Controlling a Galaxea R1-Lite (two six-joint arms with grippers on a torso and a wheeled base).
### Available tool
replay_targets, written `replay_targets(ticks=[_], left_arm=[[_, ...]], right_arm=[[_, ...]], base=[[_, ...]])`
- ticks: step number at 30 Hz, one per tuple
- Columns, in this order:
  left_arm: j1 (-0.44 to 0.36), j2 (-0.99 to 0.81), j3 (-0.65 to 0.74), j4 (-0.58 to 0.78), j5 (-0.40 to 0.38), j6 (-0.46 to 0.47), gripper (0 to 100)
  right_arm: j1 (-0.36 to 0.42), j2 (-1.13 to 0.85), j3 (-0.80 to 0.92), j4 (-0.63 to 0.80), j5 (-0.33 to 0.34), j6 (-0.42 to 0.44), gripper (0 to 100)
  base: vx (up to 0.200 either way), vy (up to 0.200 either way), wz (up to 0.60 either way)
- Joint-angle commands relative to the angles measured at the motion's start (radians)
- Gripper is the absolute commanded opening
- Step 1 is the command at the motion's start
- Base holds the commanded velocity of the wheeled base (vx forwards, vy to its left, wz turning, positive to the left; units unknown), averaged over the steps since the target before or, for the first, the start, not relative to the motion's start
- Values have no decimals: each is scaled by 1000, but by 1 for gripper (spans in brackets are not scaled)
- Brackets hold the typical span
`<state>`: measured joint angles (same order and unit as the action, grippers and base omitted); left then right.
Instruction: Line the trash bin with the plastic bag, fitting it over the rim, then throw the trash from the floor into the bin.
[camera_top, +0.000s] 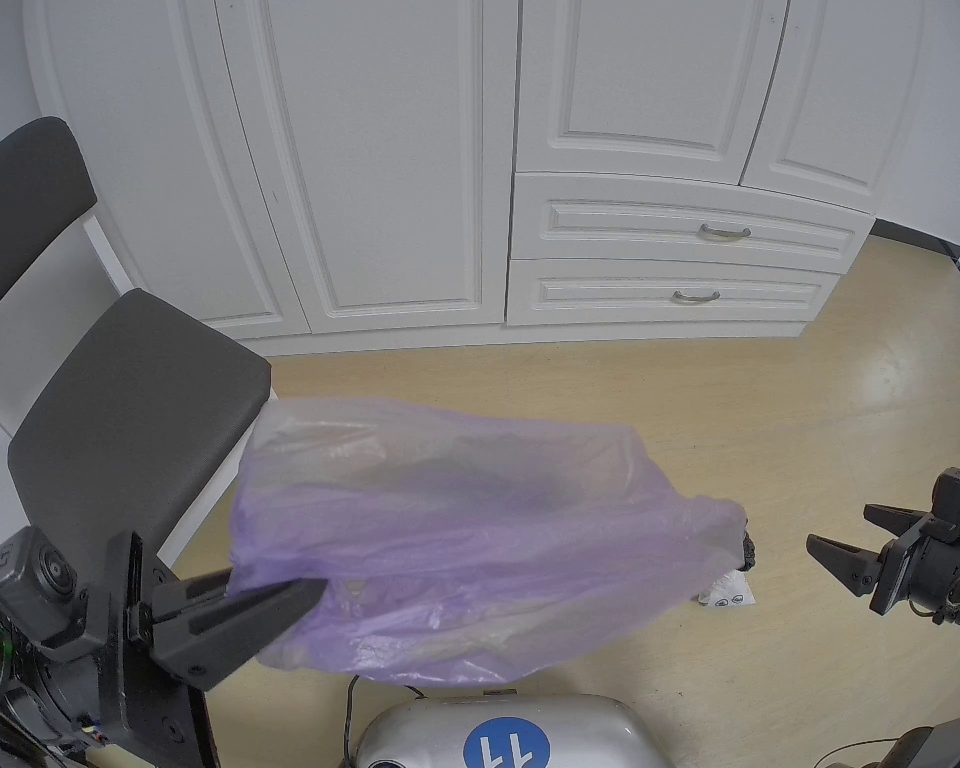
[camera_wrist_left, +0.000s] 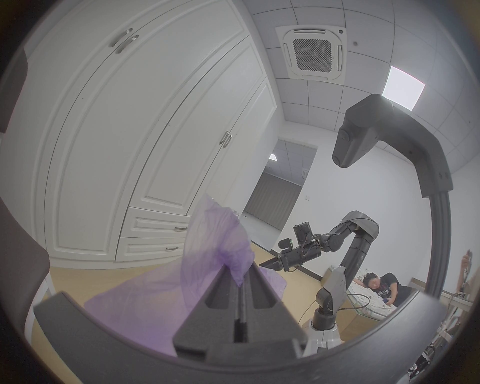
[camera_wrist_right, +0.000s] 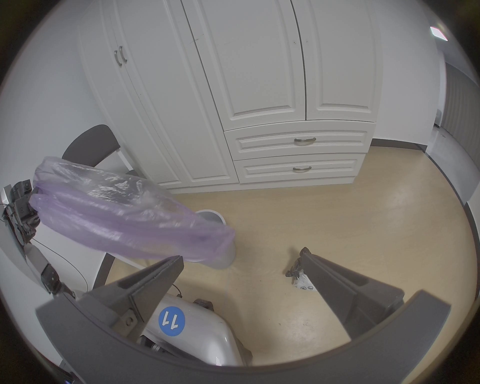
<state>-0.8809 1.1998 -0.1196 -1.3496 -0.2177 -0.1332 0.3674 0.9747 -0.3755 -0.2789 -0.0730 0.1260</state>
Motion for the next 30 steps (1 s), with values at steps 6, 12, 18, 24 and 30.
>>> replay_targets(ticks=[6, 12, 18, 24, 30], left_arm=[[0, -32, 21, -2, -22, 1, 0], [0, -35, 31, -3, -29, 4, 0], [-9, -40, 32, -29, -31, 4, 0], [-13, -40, 35, -59, -31, 7, 0], [-13, -39, 35, -72, -31, 10, 0]], right_arm=[[10, 1, 17, 1, -2, -5, 100], [15, -2, 21, 9, 1, -5, 100], [28, -14, 29, 0, 1, -23, 100], [65, -1, -22, 9, 2, -39, 100], [140, 107, -51, -13, 1, -20, 100]], base=[[0, 0, 0], [0, 0, 0], [0, 0, 0], [0, 0, 0], [0, 0, 0]])
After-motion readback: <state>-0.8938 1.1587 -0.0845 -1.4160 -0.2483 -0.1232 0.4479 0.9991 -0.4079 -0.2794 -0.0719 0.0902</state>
